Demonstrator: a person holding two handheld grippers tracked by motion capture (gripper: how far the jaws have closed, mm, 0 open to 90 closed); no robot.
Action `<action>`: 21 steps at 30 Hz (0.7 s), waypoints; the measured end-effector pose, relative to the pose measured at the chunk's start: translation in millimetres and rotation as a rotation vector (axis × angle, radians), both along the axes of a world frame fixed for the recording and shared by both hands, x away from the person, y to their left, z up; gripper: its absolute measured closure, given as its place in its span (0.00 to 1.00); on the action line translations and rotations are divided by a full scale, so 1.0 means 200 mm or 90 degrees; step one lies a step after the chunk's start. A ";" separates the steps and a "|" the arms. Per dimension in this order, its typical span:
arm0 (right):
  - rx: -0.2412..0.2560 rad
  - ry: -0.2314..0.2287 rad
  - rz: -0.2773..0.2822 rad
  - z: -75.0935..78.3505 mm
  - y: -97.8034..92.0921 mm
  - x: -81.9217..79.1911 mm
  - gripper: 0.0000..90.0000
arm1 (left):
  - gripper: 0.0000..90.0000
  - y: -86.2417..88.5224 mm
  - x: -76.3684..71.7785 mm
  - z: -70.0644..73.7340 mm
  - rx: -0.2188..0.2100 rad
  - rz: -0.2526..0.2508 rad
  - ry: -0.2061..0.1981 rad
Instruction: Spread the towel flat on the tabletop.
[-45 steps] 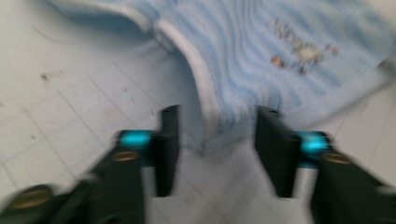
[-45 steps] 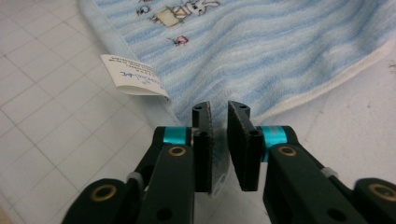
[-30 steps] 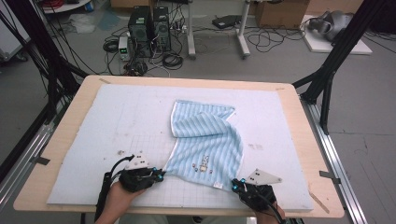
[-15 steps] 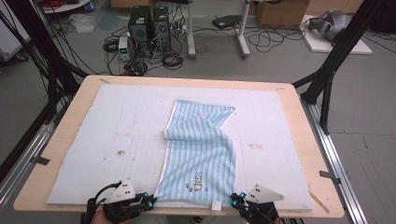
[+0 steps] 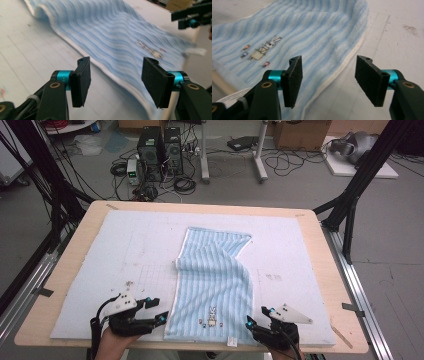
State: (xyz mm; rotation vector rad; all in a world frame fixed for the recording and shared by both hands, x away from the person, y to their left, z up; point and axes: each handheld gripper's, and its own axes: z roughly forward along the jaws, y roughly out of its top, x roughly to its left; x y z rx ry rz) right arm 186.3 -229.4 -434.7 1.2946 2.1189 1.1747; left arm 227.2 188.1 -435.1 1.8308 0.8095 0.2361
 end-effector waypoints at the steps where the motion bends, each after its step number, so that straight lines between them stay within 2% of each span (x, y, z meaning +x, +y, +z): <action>1: -0.006 0.000 0.002 0.00 0.01 0.02 0.49 | 0.46 -0.01 0.04 0.01 -0.001 0.007 0.004; 4: -0.032 0.015 0.001 -0.03 0.05 0.08 0.58 | 0.48 -0.08 0.15 0.02 0.010 0.023 0.006; 8: -0.053 0.041 0.013 -0.06 0.09 0.13 0.65 | 0.50 -0.20 0.26 -0.02 0.048 0.040 0.029; 10: -0.069 0.042 0.022 -0.07 0.11 0.14 0.68 | 0.51 -0.24 0.30 -0.04 0.074 0.051 0.037; 13: -0.064 0.049 0.020 -0.06 0.11 0.13 0.76 | 0.51 -0.30 0.34 -0.09 0.130 0.062 0.057; 14: -0.065 0.048 0.020 -0.06 0.10 0.13 0.79 | 0.53 -0.31 0.34 -0.08 0.148 0.067 0.044; 16: -0.061 0.054 0.024 -0.06 0.10 0.13 0.87 | 0.63 -0.33 0.32 -0.08 0.180 0.054 0.011; 17: -0.061 0.053 0.031 -0.06 0.09 0.13 0.91 | 0.74 -0.33 0.31 -0.08 0.175 0.019 0.007; 18: -0.059 0.054 0.037 -0.06 0.10 0.13 0.93 | 0.95 -0.35 0.30 -0.08 0.189 0.013 -0.009; 19: -0.059 0.057 0.040 -0.06 0.10 0.12 0.94 | 0.95 -0.36 0.28 -0.08 0.201 0.015 -0.020; 21: -0.057 0.058 0.051 -0.06 0.09 0.10 0.94 | 0.96 -0.34 0.27 -0.07 0.193 0.013 -0.006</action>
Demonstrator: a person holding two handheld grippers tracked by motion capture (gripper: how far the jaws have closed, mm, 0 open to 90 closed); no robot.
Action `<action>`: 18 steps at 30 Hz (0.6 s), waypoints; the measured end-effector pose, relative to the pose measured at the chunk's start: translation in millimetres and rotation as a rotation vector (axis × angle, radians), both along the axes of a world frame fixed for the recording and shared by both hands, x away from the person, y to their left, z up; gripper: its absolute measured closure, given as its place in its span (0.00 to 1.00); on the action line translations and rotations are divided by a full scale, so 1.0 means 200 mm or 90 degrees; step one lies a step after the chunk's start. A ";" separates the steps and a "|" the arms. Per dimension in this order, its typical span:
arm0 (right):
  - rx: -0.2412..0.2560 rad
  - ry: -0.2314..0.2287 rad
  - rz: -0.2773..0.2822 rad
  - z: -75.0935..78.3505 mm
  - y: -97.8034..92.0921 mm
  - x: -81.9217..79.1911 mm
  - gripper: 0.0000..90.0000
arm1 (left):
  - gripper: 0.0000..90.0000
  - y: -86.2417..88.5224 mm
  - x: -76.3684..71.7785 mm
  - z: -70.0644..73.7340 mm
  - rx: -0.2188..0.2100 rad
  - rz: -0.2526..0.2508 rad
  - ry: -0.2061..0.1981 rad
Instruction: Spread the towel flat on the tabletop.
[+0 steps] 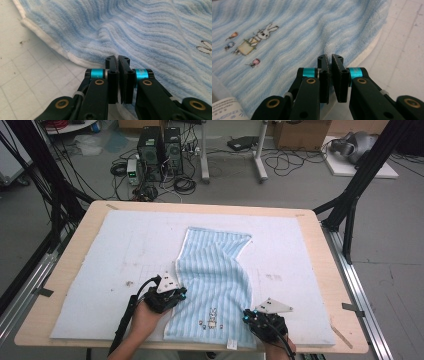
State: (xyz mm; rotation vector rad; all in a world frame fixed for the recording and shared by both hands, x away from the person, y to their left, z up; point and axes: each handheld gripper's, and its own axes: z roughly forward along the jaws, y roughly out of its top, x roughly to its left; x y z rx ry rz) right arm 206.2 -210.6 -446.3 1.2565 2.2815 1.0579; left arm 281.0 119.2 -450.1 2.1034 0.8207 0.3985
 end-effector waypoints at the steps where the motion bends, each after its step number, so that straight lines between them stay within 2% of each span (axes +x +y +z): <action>1: 0.002 0.002 0.005 0.00 0.00 -0.01 0.94 | 0.96 0.01 -0.01 0.00 -0.004 -0.002 0.006; 6: 0.008 0.006 0.022 0.01 -0.03 -0.06 0.94 | 0.96 0.08 -0.06 0.01 -0.027 -0.017 0.035; 12: 0.012 0.004 0.033 0.01 -0.05 -0.13 0.94 | 0.96 0.15 -0.14 -0.01 -0.061 -0.028 0.055; 18: 0.006 -0.001 0.040 0.02 -0.05 -0.21 0.93 | 0.95 0.17 -0.21 -0.01 -0.071 -0.054 0.052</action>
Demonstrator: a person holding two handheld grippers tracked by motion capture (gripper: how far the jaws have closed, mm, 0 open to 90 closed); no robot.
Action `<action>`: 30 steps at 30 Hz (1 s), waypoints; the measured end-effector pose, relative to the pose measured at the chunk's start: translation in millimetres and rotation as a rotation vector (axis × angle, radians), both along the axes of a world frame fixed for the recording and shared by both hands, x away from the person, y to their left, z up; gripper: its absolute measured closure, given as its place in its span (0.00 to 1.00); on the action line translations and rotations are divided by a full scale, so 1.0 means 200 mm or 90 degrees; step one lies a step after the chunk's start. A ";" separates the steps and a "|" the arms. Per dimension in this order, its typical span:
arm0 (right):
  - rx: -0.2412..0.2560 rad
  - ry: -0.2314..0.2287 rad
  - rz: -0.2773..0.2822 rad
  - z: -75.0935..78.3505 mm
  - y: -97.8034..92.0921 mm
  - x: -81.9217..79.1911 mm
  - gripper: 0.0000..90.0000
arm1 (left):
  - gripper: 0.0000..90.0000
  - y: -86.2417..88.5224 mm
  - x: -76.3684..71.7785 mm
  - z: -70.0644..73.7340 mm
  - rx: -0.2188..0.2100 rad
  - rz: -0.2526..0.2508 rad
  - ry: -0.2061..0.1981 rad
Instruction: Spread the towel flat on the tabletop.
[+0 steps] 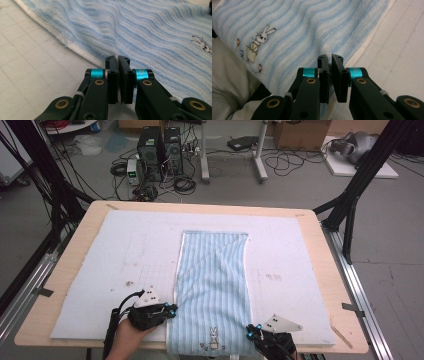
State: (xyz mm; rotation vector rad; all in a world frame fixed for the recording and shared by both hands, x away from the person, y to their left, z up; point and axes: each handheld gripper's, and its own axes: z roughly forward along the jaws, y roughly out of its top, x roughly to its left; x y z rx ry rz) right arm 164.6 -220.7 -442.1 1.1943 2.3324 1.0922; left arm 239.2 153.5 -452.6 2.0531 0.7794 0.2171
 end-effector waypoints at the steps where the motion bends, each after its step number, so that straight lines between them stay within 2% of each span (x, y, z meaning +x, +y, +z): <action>1: 0.001 -0.002 -0.001 0.00 0.00 0.00 0.91 | 0.94 0.00 0.00 0.00 -0.004 -0.001 -0.003; 2: 0.010 -0.002 -0.008 0.01 -0.01 -0.01 0.87 | 0.90 0.01 0.00 0.00 -0.012 0.007 -0.004; 5: 0.042 -0.017 -0.029 0.03 -0.02 0.01 0.72 | 0.61 0.03 0.02 0.01 -0.041 0.047 -0.011; 9: 0.055 -0.048 -0.071 0.07 -0.04 0.08 0.58 | 0.52 0.08 0.06 0.03 -0.070 0.080 -0.026; 11: 0.068 -0.061 -0.093 0.08 -0.05 0.13 0.59 | 0.52 0.09 0.08 0.04 -0.079 0.093 -0.029; 14: 0.060 -0.074 -0.130 0.08 -0.07 0.27 0.65 | 0.50 0.11 0.14 0.05 -0.102 0.116 -0.035; 17: 0.057 -0.051 -0.147 0.06 -0.07 0.42 0.72 | 0.49 0.12 0.19 0.07 -0.112 0.130 -0.042; 19: 0.037 -0.041 -0.139 0.05 -0.04 0.50 0.72 | 0.49 0.13 0.21 0.08 -0.104 0.134 -0.053; 20: 0.027 -0.039 -0.136 0.05 -0.02 0.53 0.72 | 0.49 0.13 0.22 0.09 -0.104 0.136 -0.058; 22: -0.003 -0.031 -0.133 0.03 0.03 0.57 0.72 | 0.48 0.15 0.23 0.10 -0.121 0.144 -0.069; 23: -0.008 -0.028 -0.133 0.03 0.04 0.59 0.71 | 0.48 0.16 0.25 0.10 -0.130 0.154 -0.073; 27: -0.033 -0.005 -0.131 -0.02 0.07 0.64 0.71 | 0.47 0.18 0.32 0.11 -0.121 0.164 -0.067; 28: -0.029 -0.005 -0.130 -0.02 0.07 0.64 0.72 | 0.47 0.18 0.33 0.11 -0.125 0.165 -0.068; 30: -0.026 -0.001 -0.118 -0.02 0.07 0.64 0.85 | 0.47 0.19 0.36 0.12 -0.133 0.168 -0.073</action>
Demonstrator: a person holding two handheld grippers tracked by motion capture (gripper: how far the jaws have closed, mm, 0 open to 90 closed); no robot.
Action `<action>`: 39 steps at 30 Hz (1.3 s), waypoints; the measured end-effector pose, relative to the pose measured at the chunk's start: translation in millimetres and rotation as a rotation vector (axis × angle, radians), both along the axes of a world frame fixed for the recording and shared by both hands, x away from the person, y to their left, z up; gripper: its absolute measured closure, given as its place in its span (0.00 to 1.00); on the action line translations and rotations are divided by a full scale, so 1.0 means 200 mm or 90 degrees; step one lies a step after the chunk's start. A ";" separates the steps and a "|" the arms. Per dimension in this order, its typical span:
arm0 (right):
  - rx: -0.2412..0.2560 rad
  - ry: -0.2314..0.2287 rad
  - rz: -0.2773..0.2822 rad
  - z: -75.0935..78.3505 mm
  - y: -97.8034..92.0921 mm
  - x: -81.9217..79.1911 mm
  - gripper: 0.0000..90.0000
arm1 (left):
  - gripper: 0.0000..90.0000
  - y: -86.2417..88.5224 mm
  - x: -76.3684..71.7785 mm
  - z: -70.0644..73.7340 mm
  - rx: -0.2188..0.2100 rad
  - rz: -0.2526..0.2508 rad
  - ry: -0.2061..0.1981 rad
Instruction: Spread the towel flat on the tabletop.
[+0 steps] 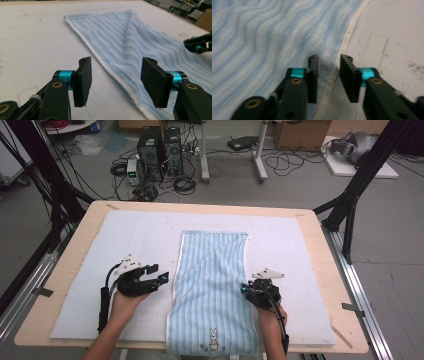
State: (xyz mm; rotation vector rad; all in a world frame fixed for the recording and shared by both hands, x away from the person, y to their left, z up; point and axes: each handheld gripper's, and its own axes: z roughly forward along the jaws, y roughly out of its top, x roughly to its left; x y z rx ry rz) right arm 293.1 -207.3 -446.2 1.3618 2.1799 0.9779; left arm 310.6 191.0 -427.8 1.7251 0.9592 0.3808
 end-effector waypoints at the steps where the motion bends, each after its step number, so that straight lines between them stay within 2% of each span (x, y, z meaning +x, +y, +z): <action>1: -0.003 0.002 0.011 0.00 0.00 0.00 0.93 | 0.47 0.00 0.02 0.01 0.009 0.000 0.005; 7: -0.046 0.000 0.035 0.02 -0.03 -0.05 0.97 | 0.47 -0.02 0.12 0.06 0.015 -0.003 0.000; 13: -0.039 0.002 0.039 0.02 -0.11 -0.11 0.96 | 0.46 -0.07 0.21 0.05 0.026 -0.007 0.006; 16: -0.050 0.009 0.045 0.03 -0.12 -0.11 0.96 | 0.46 -0.09 0.26 0.04 0.031 -0.007 0.014; 17: -0.051 0.012 0.048 0.03 -0.12 -0.11 0.94 | 0.46 -0.10 0.28 0.04 0.029 -0.007 0.010; 18: -0.047 0.007 0.053 0.03 -0.12 -0.11 0.87 | 0.46 -0.11 0.30 0.04 0.035 -0.007 0.015; 20: -0.015 -0.011 0.054 0.05 -0.13 -0.10 0.69 | 0.46 -0.14 0.34 0.04 0.054 -0.010 0.022; 23: 0.018 -0.037 0.036 0.07 -0.14 -0.09 0.52 | 0.45 -0.17 0.41 0.06 0.052 -0.008 0.020; 25: 0.027 -0.051 0.027 0.08 -0.15 -0.07 0.45 | 0.45 -0.19 0.45 0.07 0.041 -0.008 0.016; 27: 0.031 -0.064 0.025 0.10 -0.16 -0.04 0.36 | 0.43 -0.20 0.50 0.08 0.019 -0.010 0.033; 30: 0.031 -0.073 0.031 0.12 -0.19 0.01 0.29 | 0.41 -0.19 0.55 0.09 -0.024 -0.007 0.032; 31: 0.034 -0.073 0.026 0.12 -0.19 0.03 0.27 | 0.39 -0.19 0.57 0.10 -0.025 -0.004 0.035; 35: 0.042 -0.072 0.022 0.13 -0.21 0.07 0.26 | 0.31 -0.20 0.66 0.11 -0.021 0.008 0.043; 39: 0.038 -0.073 0.024 0.14 -0.22 0.09 0.26 | 0.31 -0.23 0.76 0.12 0.011 0.022 0.056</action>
